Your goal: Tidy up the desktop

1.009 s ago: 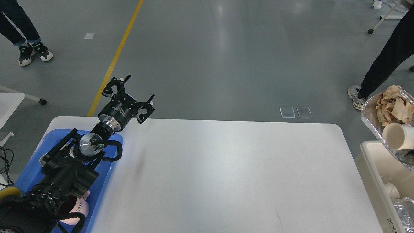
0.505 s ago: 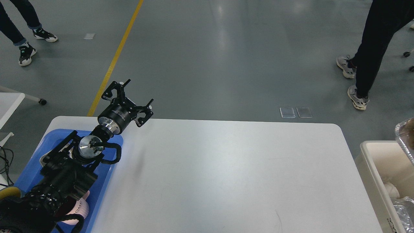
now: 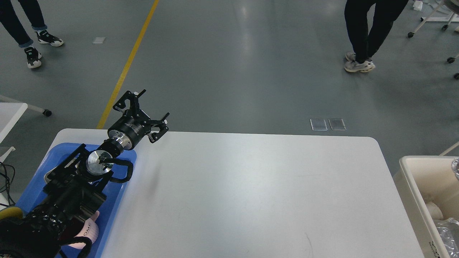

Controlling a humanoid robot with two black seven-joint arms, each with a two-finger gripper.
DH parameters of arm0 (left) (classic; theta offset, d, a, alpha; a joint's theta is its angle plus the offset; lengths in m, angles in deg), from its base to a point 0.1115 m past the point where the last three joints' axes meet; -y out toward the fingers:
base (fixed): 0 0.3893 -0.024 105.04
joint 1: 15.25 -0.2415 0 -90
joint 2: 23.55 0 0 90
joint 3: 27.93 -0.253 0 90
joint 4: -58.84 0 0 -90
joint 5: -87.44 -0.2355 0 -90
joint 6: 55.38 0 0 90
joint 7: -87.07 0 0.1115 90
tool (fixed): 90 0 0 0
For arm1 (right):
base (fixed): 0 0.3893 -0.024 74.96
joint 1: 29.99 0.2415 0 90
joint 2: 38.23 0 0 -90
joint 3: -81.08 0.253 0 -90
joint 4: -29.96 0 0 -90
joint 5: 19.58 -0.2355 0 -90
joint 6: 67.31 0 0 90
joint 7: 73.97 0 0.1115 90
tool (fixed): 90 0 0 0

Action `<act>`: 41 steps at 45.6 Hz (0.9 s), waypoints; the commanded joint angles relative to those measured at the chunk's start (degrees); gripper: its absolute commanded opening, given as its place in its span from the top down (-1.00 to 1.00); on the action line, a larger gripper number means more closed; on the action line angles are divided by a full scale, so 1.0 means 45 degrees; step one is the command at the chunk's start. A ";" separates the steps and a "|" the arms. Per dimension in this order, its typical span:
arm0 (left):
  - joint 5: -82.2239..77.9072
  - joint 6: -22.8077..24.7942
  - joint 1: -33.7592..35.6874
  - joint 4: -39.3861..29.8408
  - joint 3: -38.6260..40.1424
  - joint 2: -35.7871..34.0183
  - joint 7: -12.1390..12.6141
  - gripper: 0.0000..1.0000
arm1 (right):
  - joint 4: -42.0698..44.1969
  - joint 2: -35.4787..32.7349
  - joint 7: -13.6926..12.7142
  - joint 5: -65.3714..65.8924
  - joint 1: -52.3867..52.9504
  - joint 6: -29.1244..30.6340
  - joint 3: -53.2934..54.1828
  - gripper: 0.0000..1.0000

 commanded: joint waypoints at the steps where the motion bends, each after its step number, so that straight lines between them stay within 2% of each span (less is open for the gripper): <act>1: -0.0014 -0.0005 0.0000 0.0000 0.0001 -0.0015 0.0001 -0.96 | 0.0261 0.0055 0.0020 -0.0196 -0.0292 0.0002 0.0018 1.00; 8: -0.0014 -0.0025 0.0058 0.0000 -0.0116 0.0024 0.0001 -0.96 | 0.0301 0.0055 0.0059 -0.0197 -0.0370 -0.0018 0.0018 1.00; 9: 0.0005 -0.0044 0.0059 0.0000 -0.0155 0.0024 0.0001 -0.96 | 0.0320 0.0055 0.0078 -0.0197 -0.0370 -0.0037 0.0057 0.88; 10: 0.0006 -0.0044 0.0059 0.0000 -0.0194 0.0024 -0.0018 -0.96 | 0.0320 0.0036 0.0079 -0.0216 -0.0370 -0.0037 0.0154 0.61; 14: 0.0006 -0.0044 0.0078 0.0000 -0.0195 0.0024 -0.0018 -0.96 | 0.0398 0.0035 0.0098 -0.0450 -0.0389 -0.0076 0.0389 0.03; 18: 0.0006 -0.0044 0.0117 0.0000 -0.0195 0.0004 -0.0018 -0.96 | 0.0632 0.0074 0.0098 -0.0451 -0.0389 -0.0076 0.0409 -0.23; 24: 0.0006 -0.0044 0.0117 0.0000 -0.0195 -0.0054 -0.0018 -0.96 | 0.1042 0.0094 0.0098 -0.0451 -0.0389 -0.0076 0.0604 -0.42; 32: 0.0006 -0.0064 0.0117 0.0000 -0.0273 -0.0035 -0.0018 -0.96 | 0.1472 0.0114 0.0098 -0.0451 -0.0273 -0.0135 0.1209 -0.53; 33: 0.0006 -0.0064 0.0137 -0.0020 -0.0273 -0.0015 -0.0018 -0.96 | 0.1627 0.0114 0.0098 -0.0431 -0.0234 -0.0193 0.1364 -0.59; 35: 0.0006 -0.0122 0.0137 0.0000 -0.0273 -0.0015 -0.0018 -0.96 | 0.2231 0.0191 0.0098 -0.0431 -0.0097 -0.0349 0.1910 -0.97; 41: 0.0006 -0.0006 0.0137 -0.0020 -0.0273 -0.0034 0.0001 -0.96 | 0.4048 0.0913 0.0098 -0.0177 0.0974 -0.0311 0.2518 -1.00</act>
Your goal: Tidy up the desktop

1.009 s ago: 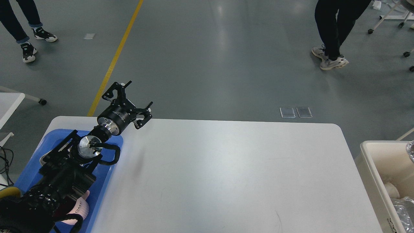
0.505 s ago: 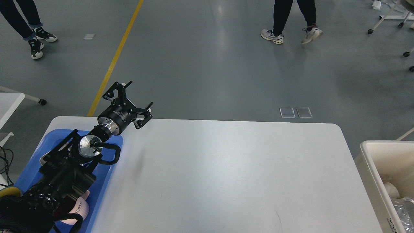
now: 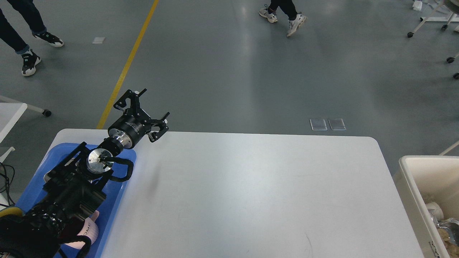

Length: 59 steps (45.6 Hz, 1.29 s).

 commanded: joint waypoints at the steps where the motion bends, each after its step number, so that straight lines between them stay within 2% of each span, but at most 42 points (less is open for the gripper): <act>1: -0.0001 0.0173 0.0014 -0.0020 -0.0001 -0.0017 0.0001 -0.96 | 0.1464 0.0625 0.0000 0.0149 0.1454 0.0036 0.0380 -1.00; 6: -0.0001 0.0427 0.0111 -0.0039 -0.0001 -0.0075 0.0001 -0.96 | 0.2227 0.0801 0.0000 0.0266 0.3917 0.0036 0.0360 -1.00; 14: 0.0019 0.0642 0.0229 -0.0039 -0.0001 -0.0796 0.0001 -0.96 | 0.2715 0.2206 0.0000 0.1983 0.6554 -0.0003 0.0360 -1.00; 20: 0.0038 0.0545 0.0229 -0.0020 0.0018 -0.1442 0.0021 -0.96 | 0.3146 0.4372 0.0000 0.2142 0.8293 0.0269 0.0418 -1.00; 23: 0.0019 0.0545 0.0229 -0.0020 0.0018 -0.1481 0.0040 -0.96 | 0.3107 0.5467 -0.0117 0.2025 0.8939 0.1476 0.0730 -1.00; 27: 0.0019 0.0545 0.0365 -0.0020 0.0018 -0.1481 0.0021 -0.96 | 0.3165 0.6891 -0.0117 0.1791 0.9097 0.2827 0.1919 -1.00; 36: 0.0175 0.0525 0.0483 -0.0020 0.0115 -0.1365 -0.0038 -0.96 | 0.3205 1.0934 -0.0059 0.1634 0.8979 0.2868 0.4733 -1.00; 40: 0.0214 0.0525 0.0405 0.0000 0.0194 -0.1247 -0.0038 -0.96 | 0.3244 1.2127 -0.0039 0.1634 0.8668 0.2848 0.5709 -1.00; 49: 0.0331 0.0506 0.0229 0.0449 0.0350 -0.1052 -0.0135 -0.96 | 0.3165 1.3906 0.0020 0.1634 0.7730 0.2887 0.7293 -1.00; 54: 0.0800 0.0544 0.0132 0.0469 0.0526 -0.0993 -0.0740 -0.96 | 0.3107 1.4219 0.0058 0.1634 0.7340 0.3024 0.8267 -1.00; 59: 0.0800 0.0662 -0.0298 0.0469 0.0487 -0.0935 -0.1092 -0.96 | 0.2756 1.4571 0.0429 0.1634 0.6520 0.3122 0.9343 -1.00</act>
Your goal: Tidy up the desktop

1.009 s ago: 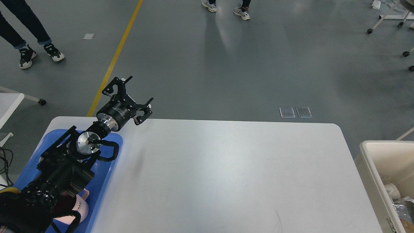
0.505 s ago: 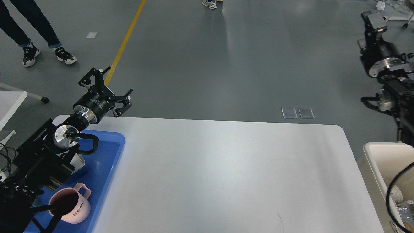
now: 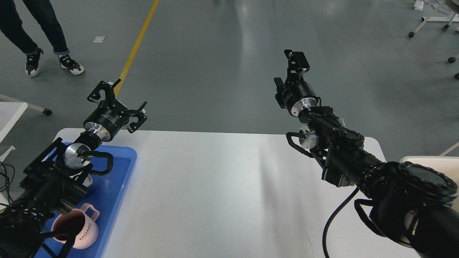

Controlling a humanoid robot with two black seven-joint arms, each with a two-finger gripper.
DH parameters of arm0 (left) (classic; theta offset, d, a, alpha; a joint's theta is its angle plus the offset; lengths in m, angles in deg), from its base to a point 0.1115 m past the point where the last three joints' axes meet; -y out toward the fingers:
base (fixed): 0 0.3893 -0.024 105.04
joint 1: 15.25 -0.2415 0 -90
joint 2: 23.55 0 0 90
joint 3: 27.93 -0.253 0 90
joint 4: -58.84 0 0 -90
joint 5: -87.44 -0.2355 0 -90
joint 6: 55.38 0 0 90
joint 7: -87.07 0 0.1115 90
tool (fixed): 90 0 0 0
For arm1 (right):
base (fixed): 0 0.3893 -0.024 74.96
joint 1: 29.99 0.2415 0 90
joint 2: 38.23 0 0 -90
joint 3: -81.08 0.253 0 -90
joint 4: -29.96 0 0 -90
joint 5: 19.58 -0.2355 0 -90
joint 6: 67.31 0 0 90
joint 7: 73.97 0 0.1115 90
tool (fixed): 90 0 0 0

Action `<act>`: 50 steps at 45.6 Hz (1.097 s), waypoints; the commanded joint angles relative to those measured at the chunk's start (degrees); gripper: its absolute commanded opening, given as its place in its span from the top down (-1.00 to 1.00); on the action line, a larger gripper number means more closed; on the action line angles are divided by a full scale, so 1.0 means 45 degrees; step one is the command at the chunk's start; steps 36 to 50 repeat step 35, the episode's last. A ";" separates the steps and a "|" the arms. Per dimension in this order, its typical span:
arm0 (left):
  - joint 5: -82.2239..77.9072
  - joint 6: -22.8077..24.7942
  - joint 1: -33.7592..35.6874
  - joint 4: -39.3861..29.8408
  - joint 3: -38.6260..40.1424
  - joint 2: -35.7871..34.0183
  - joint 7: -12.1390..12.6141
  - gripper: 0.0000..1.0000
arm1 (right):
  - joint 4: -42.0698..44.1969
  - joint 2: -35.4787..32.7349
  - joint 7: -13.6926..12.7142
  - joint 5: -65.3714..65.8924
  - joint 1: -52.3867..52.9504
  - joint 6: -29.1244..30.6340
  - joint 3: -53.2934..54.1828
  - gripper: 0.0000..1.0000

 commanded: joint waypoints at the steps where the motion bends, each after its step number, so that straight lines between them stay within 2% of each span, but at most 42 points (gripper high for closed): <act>1: 0.0069 0.0106 -0.0419 0.0011 -0.0020 0.0131 -0.0362 -0.96 | -0.0372 0.0405 0.0385 0.0000 -0.0917 0.0091 0.1073 -1.00; 7: 0.0069 0.0106 -0.0693 0.0011 -0.0079 0.0249 -0.0303 -0.96 | -0.0646 0.0406 0.1127 0.0000 -0.1816 0.0111 0.1171 -1.00; 11: 0.0088 0.0106 -0.0732 0.0011 -0.0040 0.0269 -0.0323 -0.96 | -0.0626 0.0386 0.1382 0.0000 -0.2051 0.0111 0.1210 -1.00; 24: 0.0089 -0.0050 -0.0790 0.0011 -0.0098 0.0425 -0.0343 -0.96 | -0.0568 0.0386 0.1363 0.0000 -0.2188 0.0052 0.1660 -1.00; 35: 0.0069 -0.0109 -0.0927 0.0011 -0.0176 0.0406 -0.0226 -0.96 | -0.0411 0.0347 0.1012 -0.0019 -0.2753 0.0072 0.1620 -1.00; 50: 0.0069 -0.0109 -0.0927 0.0011 -0.0176 0.0406 -0.0226 -0.96 | -0.0411 0.0347 0.1012 -0.0019 -0.2753 0.0072 0.1620 -1.00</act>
